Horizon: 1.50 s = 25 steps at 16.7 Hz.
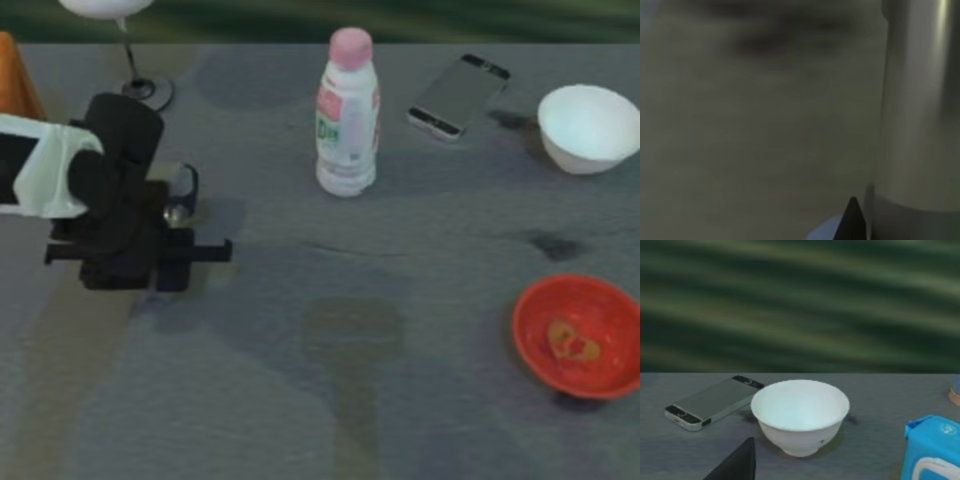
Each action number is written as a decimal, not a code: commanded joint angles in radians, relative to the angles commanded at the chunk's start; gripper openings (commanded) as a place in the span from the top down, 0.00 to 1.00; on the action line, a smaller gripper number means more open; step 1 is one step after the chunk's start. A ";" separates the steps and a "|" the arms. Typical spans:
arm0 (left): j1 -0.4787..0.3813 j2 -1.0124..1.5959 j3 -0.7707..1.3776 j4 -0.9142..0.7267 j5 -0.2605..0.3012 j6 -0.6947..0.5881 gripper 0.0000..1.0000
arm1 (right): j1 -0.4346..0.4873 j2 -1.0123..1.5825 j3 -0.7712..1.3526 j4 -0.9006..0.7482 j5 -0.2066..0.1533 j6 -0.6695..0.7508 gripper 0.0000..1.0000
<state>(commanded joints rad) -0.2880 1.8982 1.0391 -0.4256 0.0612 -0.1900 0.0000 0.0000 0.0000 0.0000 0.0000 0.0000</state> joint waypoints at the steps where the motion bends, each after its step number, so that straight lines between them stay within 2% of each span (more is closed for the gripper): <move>1: 0.003 -0.012 -0.013 0.060 0.026 0.010 1.00 | 0.000 0.000 0.000 0.000 0.000 0.000 0.00; 4: 0.013 -0.059 -0.066 0.282 0.119 0.044 1.00 | 0.000 0.000 0.000 0.000 0.000 0.000 0.00; 11: 0.043 -0.217 -0.235 0.915 0.368 0.141 1.00 | 0.000 0.000 0.000 0.000 0.000 0.000 0.00; 15: 0.058 -0.313 -0.307 1.166 0.476 0.188 1.00 | 0.000 0.000 0.000 0.000 0.000 0.000 0.00; 19: 0.065 -0.360 -0.334 1.249 0.516 0.209 1.00 | 0.000 0.000 0.000 0.000 0.000 0.000 0.00; 25: 0.044 -0.352 -0.328 1.252 0.498 0.209 1.00 | 0.000 0.000 0.000 0.000 0.000 0.000 0.00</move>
<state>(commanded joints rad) -0.2441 1.5458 0.7109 0.8267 0.5590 0.0189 0.0000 0.0000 0.0000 0.0000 0.0000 0.0000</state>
